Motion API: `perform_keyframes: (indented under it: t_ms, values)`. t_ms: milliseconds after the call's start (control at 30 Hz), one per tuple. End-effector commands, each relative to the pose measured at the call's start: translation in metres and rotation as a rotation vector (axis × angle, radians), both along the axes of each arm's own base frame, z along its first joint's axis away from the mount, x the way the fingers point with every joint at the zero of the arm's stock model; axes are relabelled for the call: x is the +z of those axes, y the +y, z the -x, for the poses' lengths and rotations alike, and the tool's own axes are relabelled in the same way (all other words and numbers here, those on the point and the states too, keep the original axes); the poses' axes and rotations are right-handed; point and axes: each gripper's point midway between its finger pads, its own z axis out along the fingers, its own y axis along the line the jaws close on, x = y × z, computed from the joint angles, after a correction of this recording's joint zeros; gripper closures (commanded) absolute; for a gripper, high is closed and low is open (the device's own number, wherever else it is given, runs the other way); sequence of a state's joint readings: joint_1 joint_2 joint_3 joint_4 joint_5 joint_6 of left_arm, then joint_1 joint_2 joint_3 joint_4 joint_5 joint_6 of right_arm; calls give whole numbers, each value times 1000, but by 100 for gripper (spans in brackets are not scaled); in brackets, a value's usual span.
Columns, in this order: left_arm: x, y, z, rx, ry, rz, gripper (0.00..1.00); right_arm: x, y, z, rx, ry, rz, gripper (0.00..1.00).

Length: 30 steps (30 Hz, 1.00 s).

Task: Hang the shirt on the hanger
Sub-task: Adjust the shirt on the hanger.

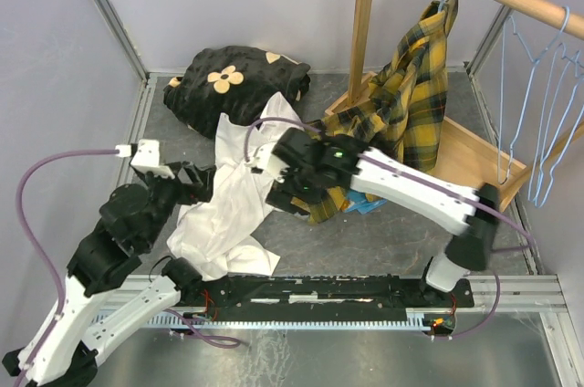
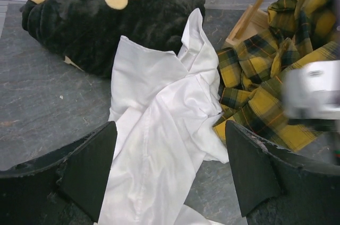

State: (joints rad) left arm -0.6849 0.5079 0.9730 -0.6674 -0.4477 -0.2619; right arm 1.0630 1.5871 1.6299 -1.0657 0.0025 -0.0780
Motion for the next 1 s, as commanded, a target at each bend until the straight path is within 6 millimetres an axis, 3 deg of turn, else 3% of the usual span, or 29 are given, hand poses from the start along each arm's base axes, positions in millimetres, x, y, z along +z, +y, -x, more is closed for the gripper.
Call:
perform_keyframes:
  t_ms: [0, 200, 400, 533, 700, 767, 900, 967]
  values:
    - [-4, 12, 13, 13, 9, 20, 12, -31, 24, -30, 139, -34, 114, 1]
    - [-6, 19, 23, 6, -20, 39, 14, -67, 30, -76, 129, 47, 156, 1]
    - [-5, 19, 25, -1, -49, 60, 14, -96, 33, -106, 133, 144, 146, 1]
    - [-10, 9, 21, -27, -42, 81, 14, -110, 33, -114, 127, 191, 157, 2]
    - [-22, -3, 18, -57, -19, 102, 16, -127, 28, -103, 132, 276, 176, 7]
    - [-27, -3, 17, -52, -15, 109, 16, -133, 23, -100, 120, 287, 192, 15]
    - [-32, -1, 14, -35, -19, 98, 16, -137, 7, -116, 19, 202, 267, 51]
    - [-35, 0, 12, -21, -12, 89, 16, -129, 4, -122, -21, 151, 256, 65]
